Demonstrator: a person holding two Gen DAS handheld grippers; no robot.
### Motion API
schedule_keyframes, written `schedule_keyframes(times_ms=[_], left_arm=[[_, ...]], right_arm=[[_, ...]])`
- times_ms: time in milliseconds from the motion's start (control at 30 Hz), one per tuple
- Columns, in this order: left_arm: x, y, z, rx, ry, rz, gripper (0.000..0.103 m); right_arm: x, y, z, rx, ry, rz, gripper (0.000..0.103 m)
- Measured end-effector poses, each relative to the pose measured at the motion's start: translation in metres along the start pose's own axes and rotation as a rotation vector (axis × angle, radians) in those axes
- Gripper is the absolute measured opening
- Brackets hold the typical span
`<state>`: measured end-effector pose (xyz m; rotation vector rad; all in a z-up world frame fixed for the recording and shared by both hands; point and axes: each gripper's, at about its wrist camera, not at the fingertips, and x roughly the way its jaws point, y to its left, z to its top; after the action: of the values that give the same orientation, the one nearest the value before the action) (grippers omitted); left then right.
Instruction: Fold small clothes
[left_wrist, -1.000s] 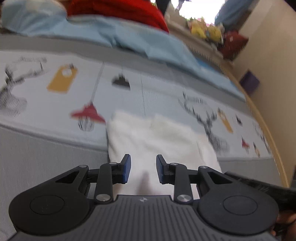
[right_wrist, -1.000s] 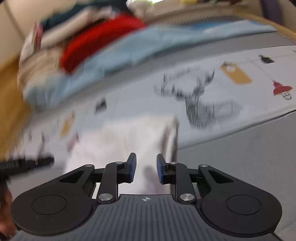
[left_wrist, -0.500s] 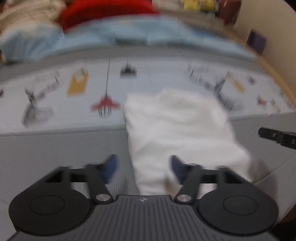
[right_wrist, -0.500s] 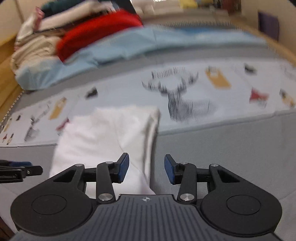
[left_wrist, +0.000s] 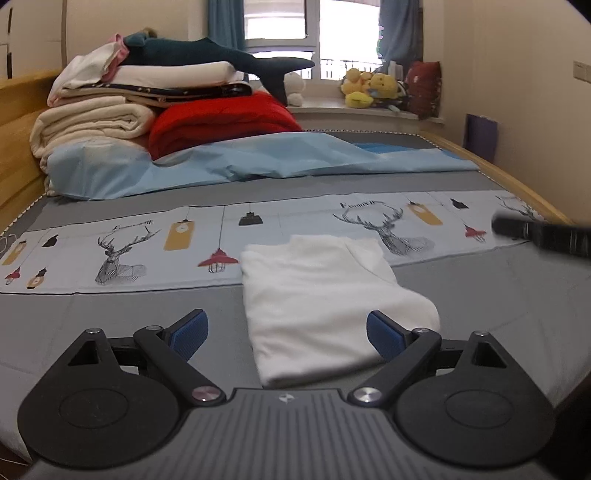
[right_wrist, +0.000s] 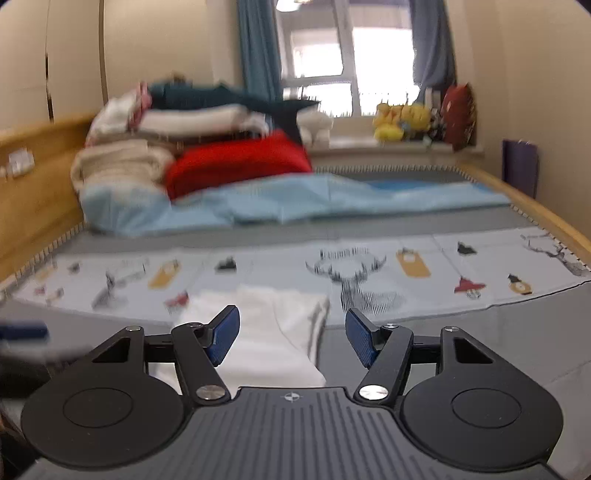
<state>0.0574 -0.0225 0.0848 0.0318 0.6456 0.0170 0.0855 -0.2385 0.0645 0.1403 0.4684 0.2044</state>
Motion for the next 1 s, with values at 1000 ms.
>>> schedule_keyframes(times_ms=[1000], left_arm=[[0.022,-0.003,-0.023,-0.064,0.022,0.023,0.097]], right_arm=[[0.004,0.018,-0.032,-0.065,0.165,0.031,0.065]])
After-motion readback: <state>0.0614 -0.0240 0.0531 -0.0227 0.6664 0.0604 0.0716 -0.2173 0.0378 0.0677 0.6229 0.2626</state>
